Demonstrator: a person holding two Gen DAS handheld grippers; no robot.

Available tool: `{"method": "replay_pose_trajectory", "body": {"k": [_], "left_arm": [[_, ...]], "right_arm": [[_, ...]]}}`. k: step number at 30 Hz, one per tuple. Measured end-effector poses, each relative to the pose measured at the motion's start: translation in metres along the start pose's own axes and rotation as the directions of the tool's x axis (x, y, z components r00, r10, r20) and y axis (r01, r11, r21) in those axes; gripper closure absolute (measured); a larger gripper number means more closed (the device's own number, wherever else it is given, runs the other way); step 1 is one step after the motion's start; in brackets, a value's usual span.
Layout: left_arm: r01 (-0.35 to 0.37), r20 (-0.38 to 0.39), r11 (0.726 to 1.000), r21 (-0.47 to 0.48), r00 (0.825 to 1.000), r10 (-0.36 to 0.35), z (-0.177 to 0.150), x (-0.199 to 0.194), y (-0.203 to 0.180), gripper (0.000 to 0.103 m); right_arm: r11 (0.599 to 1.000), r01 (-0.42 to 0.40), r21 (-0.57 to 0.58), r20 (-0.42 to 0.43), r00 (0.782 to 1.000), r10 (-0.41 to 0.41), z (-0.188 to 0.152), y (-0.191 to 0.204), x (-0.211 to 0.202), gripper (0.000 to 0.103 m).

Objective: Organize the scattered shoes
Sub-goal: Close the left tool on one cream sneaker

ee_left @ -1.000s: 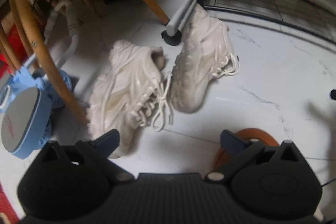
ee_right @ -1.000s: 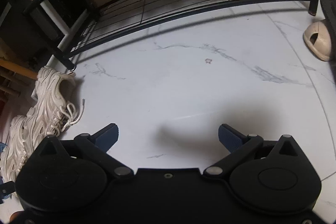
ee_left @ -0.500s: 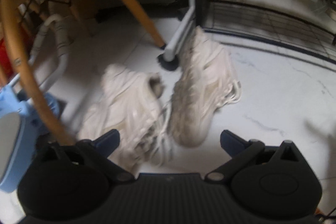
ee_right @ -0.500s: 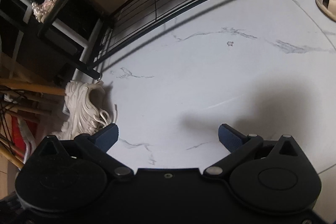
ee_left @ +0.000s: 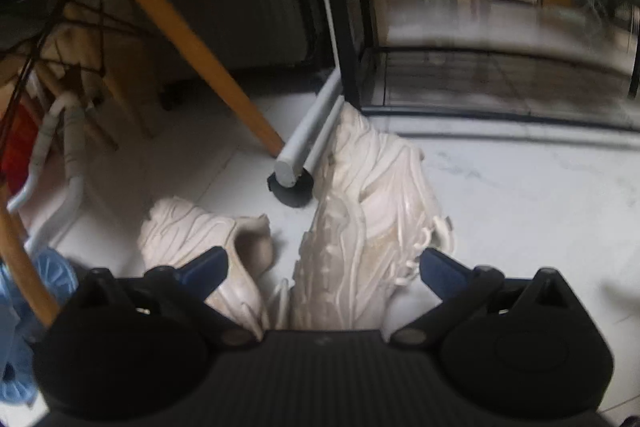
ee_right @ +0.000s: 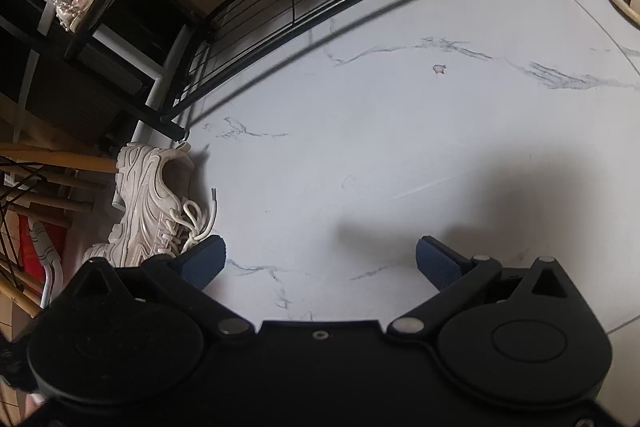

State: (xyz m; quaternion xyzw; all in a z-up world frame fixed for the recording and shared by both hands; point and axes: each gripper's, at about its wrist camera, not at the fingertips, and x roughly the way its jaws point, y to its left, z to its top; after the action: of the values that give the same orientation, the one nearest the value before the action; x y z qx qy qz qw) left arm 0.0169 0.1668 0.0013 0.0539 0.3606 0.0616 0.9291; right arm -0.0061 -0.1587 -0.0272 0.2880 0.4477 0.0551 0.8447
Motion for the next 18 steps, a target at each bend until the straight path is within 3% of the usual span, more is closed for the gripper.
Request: {"method": "replay_pose_trajectory", "body": {"k": [4,11,15,18], "left_arm": [[0.008,-0.017,1.000,-0.003,1.000,-0.008,0.003,0.010,-0.003,0.001],[0.038,-0.006,0.995,0.095,0.999,-0.037,0.006,0.017,-0.024,0.001],[0.064,-0.047,0.996,0.068,0.997,-0.061,0.009,0.035,-0.027,0.002],[0.051,-0.072,0.994,0.099,0.996,-0.044,0.010,0.049,-0.029,0.002]], "right_arm": [[1.000,0.010,0.003,-0.001,1.000,-0.010,0.000,-0.003,0.003,0.000],[1.000,0.002,0.023,-0.027,1.000,-0.001,-0.001,-0.007,0.010,0.000],[1.000,-0.001,0.024,-0.031,1.000,0.002,-0.002,-0.006,0.010,0.000],[0.999,0.000,0.039,-0.030,1.000,0.001,-0.002,-0.008,0.010,0.000]]}}
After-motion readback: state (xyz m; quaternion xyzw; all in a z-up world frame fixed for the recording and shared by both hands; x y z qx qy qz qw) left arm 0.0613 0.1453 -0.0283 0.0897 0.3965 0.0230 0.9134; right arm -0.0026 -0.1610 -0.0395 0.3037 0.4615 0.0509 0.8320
